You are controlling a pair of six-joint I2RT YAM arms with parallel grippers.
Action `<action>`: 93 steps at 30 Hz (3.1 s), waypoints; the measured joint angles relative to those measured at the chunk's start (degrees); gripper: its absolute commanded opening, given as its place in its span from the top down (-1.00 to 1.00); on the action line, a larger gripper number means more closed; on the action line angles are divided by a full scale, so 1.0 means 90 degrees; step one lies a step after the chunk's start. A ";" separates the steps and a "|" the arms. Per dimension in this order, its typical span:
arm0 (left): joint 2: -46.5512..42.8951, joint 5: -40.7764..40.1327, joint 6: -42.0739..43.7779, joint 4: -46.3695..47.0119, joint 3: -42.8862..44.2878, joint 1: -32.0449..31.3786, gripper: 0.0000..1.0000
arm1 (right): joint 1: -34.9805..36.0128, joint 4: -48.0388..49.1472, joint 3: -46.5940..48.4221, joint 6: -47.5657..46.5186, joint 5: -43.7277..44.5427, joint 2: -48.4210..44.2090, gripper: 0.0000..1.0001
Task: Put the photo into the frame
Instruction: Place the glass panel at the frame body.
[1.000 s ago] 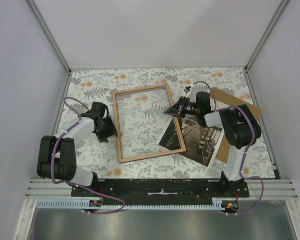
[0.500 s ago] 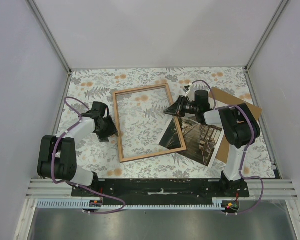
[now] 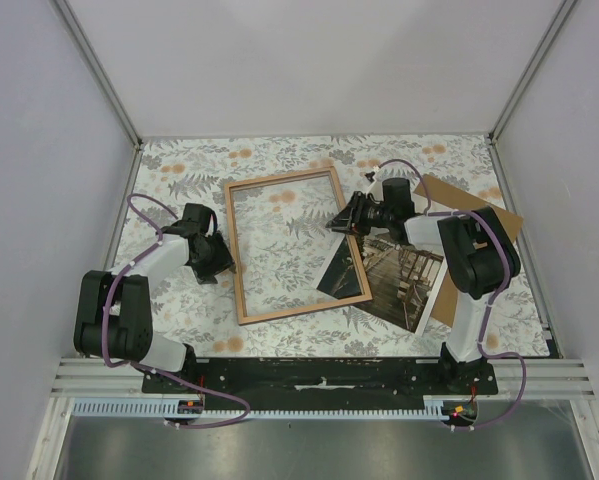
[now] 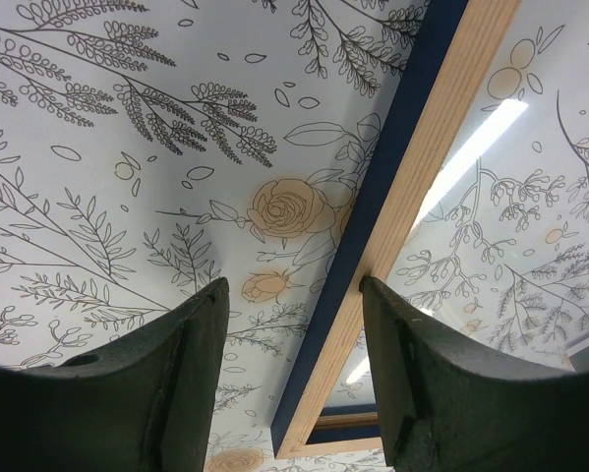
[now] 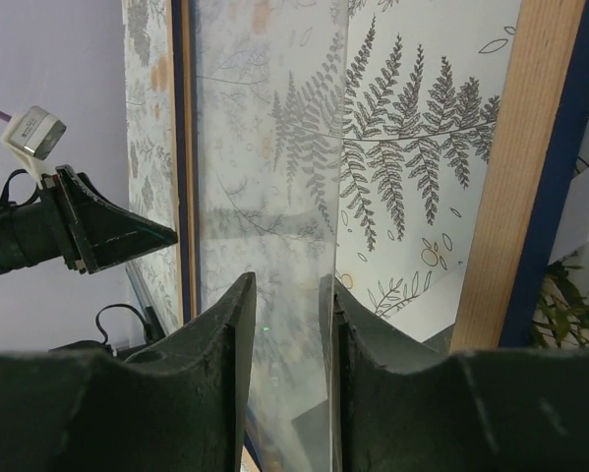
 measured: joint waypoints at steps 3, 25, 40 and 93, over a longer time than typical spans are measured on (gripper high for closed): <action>0.0000 0.0000 0.0000 0.0002 0.0000 0.0000 -0.25 | 0.0039 -0.0257 0.0056 -0.0146 0.0170 -0.0073 0.18; 0.0000 -0.0002 0.0000 0.0015 0.0000 -0.0017 -0.25 | 0.0223 -0.1525 0.0406 -0.0886 0.1146 -0.0238 0.12; 0.0000 -0.0005 0.0000 0.0015 0.0000 -0.0022 -0.25 | 0.0338 -0.2084 0.0656 -0.1183 0.1795 -0.0340 0.02; -0.0010 -0.0007 0.0000 0.0017 0.0000 -0.0024 -0.27 | 0.0590 -0.3825 0.1302 -0.1812 0.3949 -0.0908 -0.08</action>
